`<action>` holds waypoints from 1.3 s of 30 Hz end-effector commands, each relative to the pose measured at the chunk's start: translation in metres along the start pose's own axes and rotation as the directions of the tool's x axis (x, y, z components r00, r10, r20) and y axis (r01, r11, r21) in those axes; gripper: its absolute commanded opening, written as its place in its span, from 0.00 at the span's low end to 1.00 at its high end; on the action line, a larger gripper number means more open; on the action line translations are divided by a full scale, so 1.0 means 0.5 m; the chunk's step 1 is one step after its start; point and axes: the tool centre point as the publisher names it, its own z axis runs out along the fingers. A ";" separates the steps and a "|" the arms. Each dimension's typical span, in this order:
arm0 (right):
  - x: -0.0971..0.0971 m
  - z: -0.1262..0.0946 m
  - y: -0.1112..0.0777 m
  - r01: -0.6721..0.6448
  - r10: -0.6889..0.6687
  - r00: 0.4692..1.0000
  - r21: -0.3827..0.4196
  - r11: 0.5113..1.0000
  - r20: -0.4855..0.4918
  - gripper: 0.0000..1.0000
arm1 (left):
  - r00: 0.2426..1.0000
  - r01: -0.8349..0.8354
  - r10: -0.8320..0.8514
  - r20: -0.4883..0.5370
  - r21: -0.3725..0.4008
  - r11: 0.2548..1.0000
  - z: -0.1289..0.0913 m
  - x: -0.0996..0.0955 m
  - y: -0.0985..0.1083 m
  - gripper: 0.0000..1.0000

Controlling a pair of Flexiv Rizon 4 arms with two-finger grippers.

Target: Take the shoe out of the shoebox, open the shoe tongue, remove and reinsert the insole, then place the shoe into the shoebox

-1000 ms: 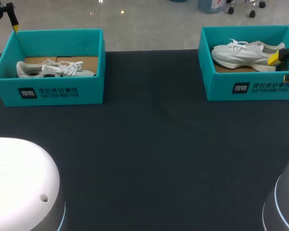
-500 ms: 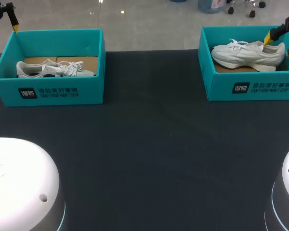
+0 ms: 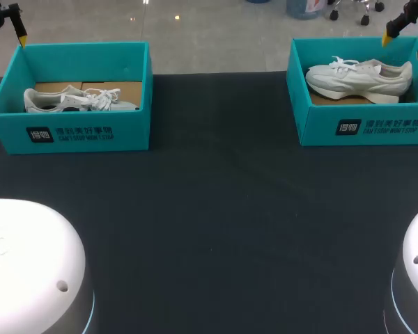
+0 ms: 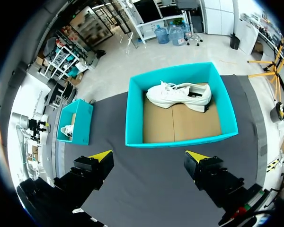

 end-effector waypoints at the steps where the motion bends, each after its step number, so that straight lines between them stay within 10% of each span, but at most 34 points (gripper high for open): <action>1: 0.001 0.001 0.010 -0.001 0.000 1.000 0.036 0.999 0.002 1.00 | 1.000 0.000 0.000 -0.002 -0.001 1.000 0.000 0.000 -0.001 1.00; 7: 0.004 0.011 0.020 -0.026 0.025 1.000 0.030 0.999 0.015 1.00 | 1.000 0.000 0.000 -0.002 -0.001 1.000 0.000 0.000 -0.001 1.00; 23: -0.079 0.135 0.232 -0.087 0.103 0.955 -0.068 0.994 0.277 1.00 | 1.000 0.000 0.000 -0.002 -0.001 1.000 0.000 0.000 -0.001 1.00; 39: -0.170 0.177 0.250 -0.223 0.217 0.911 -0.026 0.975 0.351 1.00 | 1.000 0.000 0.000 -0.002 -0.001 1.000 0.000 0.000 -0.001 1.00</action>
